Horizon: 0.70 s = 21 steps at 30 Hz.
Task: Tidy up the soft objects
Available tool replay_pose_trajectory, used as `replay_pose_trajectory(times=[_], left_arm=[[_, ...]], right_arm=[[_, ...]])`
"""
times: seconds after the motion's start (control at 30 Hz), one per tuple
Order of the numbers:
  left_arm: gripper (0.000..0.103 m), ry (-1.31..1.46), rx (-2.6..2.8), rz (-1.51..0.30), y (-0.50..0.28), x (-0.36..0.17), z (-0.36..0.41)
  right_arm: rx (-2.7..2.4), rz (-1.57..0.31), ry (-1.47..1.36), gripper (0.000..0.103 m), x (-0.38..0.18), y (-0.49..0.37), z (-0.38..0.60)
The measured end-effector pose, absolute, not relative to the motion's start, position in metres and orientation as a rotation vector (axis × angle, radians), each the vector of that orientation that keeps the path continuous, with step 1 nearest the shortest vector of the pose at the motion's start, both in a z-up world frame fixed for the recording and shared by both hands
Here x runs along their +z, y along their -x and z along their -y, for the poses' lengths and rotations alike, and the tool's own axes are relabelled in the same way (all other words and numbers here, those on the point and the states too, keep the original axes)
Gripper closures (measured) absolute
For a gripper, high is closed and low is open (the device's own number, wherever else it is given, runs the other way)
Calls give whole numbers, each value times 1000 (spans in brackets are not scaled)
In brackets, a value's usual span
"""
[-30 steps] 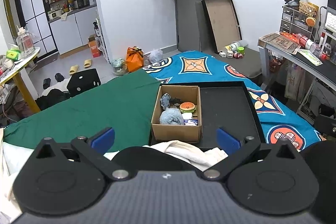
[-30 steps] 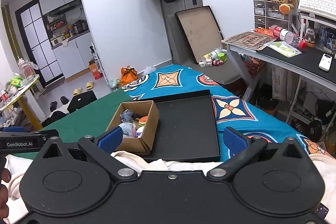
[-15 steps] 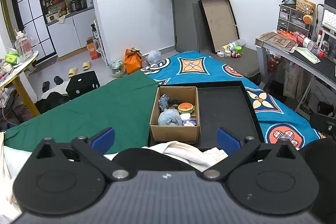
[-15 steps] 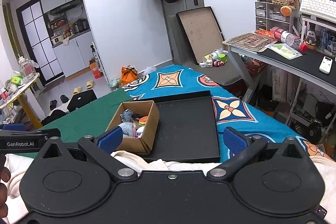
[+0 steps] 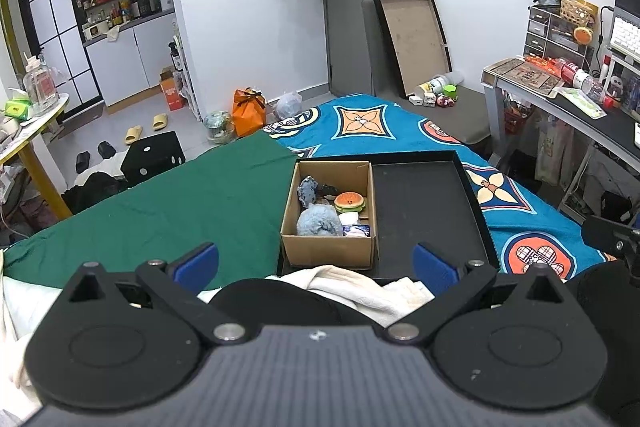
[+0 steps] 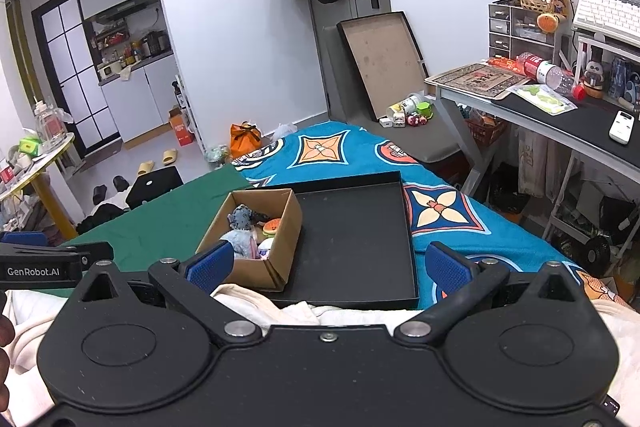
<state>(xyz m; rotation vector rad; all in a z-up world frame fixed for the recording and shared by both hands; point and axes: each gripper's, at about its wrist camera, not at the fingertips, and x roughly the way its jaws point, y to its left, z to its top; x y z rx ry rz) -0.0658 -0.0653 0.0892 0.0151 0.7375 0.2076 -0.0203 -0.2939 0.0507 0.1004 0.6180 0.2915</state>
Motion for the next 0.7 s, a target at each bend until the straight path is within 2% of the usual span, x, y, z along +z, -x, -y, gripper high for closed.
replay_pose_trajectory(times=[0.7], left_arm=[[0, -23, 198, -751, 54, 75, 66]], right_arm=[[273, -646, -89, 0, 40, 9, 288]])
